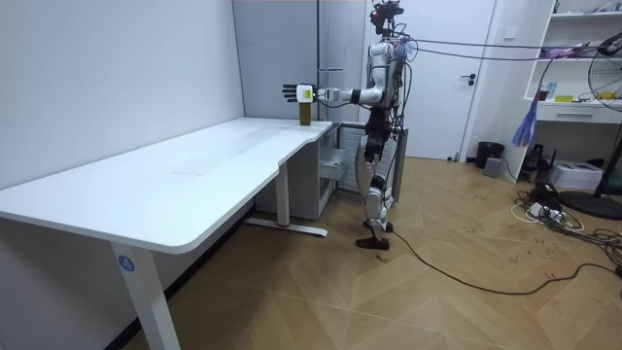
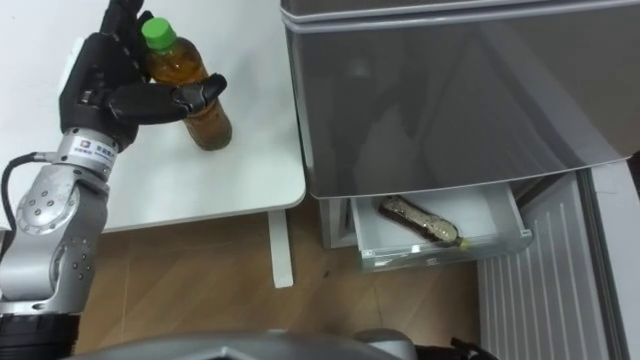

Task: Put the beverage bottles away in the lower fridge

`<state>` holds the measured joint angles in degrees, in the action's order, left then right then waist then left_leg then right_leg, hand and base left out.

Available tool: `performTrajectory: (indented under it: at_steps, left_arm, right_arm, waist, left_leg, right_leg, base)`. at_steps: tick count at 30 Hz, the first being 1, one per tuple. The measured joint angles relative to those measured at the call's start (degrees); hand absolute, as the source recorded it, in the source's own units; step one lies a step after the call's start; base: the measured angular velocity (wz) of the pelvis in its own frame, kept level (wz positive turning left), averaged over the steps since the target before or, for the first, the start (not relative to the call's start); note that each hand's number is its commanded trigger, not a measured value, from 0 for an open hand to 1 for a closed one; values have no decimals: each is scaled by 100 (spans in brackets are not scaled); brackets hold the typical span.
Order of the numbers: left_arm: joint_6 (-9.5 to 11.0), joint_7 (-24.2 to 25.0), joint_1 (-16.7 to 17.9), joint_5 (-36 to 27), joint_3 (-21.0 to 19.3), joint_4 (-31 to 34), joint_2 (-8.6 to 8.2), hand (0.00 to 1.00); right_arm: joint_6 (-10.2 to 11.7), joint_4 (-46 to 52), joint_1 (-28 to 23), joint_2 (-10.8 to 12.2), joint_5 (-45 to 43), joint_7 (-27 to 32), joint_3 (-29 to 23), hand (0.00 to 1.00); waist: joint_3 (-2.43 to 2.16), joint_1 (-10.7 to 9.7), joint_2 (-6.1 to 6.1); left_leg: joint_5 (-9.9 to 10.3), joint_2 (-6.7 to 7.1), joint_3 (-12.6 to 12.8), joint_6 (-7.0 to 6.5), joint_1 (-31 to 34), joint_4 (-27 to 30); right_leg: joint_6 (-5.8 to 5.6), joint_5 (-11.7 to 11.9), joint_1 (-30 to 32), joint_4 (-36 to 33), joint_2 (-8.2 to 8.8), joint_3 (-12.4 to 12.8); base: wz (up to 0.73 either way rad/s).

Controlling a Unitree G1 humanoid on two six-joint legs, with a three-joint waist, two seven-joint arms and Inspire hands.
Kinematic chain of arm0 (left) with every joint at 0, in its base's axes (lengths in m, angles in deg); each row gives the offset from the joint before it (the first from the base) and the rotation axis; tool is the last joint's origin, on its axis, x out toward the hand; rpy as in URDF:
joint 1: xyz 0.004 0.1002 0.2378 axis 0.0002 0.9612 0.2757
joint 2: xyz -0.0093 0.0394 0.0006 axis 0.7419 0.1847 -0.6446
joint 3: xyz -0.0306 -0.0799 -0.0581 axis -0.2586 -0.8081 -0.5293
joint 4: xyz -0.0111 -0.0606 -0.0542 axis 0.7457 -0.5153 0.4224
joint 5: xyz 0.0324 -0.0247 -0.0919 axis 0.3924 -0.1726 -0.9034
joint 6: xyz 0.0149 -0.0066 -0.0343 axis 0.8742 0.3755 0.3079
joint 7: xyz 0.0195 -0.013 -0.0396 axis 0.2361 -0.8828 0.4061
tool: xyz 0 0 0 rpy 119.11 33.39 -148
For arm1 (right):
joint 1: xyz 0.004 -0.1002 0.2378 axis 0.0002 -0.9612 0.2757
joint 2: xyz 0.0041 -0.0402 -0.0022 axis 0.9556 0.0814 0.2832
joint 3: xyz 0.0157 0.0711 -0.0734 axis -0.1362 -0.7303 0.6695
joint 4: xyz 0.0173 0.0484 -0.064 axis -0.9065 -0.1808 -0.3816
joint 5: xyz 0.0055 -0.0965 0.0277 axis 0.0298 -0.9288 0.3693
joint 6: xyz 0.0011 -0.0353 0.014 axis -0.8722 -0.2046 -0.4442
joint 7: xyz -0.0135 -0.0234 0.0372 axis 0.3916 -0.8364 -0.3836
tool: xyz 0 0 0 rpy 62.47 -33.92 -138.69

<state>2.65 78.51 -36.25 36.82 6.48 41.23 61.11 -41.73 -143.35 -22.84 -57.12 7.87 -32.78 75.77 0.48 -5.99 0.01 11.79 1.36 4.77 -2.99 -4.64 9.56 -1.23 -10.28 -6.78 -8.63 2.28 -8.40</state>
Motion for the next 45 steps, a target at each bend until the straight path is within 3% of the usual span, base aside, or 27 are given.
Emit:
performTrajectory:
  at_steps: [6, 7, 8, 10, 45]
  left_arm:
    - [0, 116, -3, 0, 0, 0, 0, 0]
    - [0, 117, -3, 0, 0, 0, 0, 13]
    - [0, 119, -3, 0, 0, 0, 0, 56]
    - [0, 126, -3, 0, 0, 0, 0, 100]
    - [-56, 613, -4, 45, 240, -116, -11, 100]
  right_arm:
    - [2, 4, 2, -1, -101, 4, -3, 0]
    - [2, 4, 1, -1, -116, 8, -3, 0]
    - [2, 4, 2, -1, -122, 13, -3, 0]
    - [2, 4, 1, -1, -124, 28, -3, 0]
    - [-8, 32, 11, 49, -104, 25, 6, 0]
  waist:
    - [-3, 0, 7]
    - [-3, 0, 9]
    - [-3, 0, 10]
    - [-3, 0, 13]
    - [2, -13, -30]
  left_leg:
    - [0, -9, 2, 1, 0, 1]
    - [0, -10, 2, 1, 0, 1]
    - [0, -10, 2, 1, 0, 1]
    - [0, -10, 2, 1, 0, 1]
    - [13, -62, 219, 24, 5, -9]
  right_leg:
    - [0, 0, -1, 0, -8, -1]
    - [0, 0, -1, 0, -9, -1]
    - [0, 0, -2, 0, -8, -1]
    - [0, 0, -2, 0, -8, -1]
    - [7, 5, 47, -10, -34, 54]
  base:
    - [0]
    - [0]
    - [0]
    - [0]
    - [-2]
